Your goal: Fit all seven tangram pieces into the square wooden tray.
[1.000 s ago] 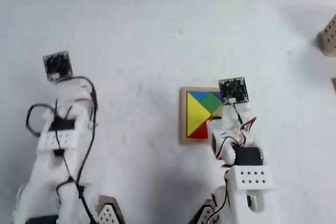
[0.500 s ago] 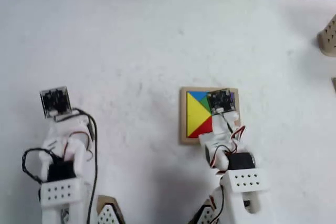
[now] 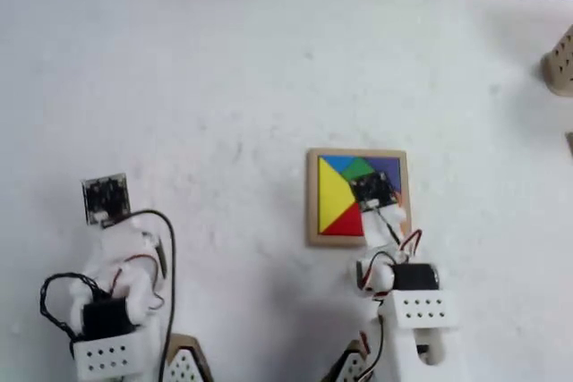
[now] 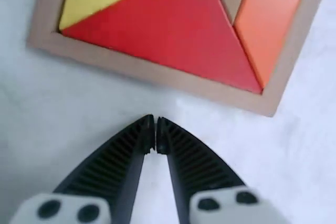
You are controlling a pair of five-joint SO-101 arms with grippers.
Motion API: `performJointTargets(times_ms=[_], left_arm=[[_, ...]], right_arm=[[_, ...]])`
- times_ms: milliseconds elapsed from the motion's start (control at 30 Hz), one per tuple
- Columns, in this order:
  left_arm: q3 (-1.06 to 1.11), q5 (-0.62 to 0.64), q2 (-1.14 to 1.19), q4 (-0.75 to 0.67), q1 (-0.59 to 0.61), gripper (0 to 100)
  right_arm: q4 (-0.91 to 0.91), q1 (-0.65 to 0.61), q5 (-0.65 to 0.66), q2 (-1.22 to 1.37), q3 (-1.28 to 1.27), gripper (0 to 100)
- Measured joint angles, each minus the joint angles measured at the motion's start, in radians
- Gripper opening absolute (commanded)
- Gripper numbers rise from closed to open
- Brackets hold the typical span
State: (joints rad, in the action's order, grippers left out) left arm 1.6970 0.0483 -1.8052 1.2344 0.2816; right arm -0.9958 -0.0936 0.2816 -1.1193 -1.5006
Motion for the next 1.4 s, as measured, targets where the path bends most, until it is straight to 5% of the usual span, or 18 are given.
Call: performJointTargets(times_ms=[633,1000,1400], left_arm=[[0.000,0.002,0.000,0.034,0.000,3],[0.000,0.002,0.000,0.034,0.000,3],[0.000,0.000,0.000,0.034,0.000,3]], right_arm=[[-0.009,0.107,-0.002,-0.077,-0.061,1.9],[-0.072,0.120,0.002,-0.643,-0.181,1.9],[-0.219,0.121,0.003,-0.594,-0.184,1.9]])
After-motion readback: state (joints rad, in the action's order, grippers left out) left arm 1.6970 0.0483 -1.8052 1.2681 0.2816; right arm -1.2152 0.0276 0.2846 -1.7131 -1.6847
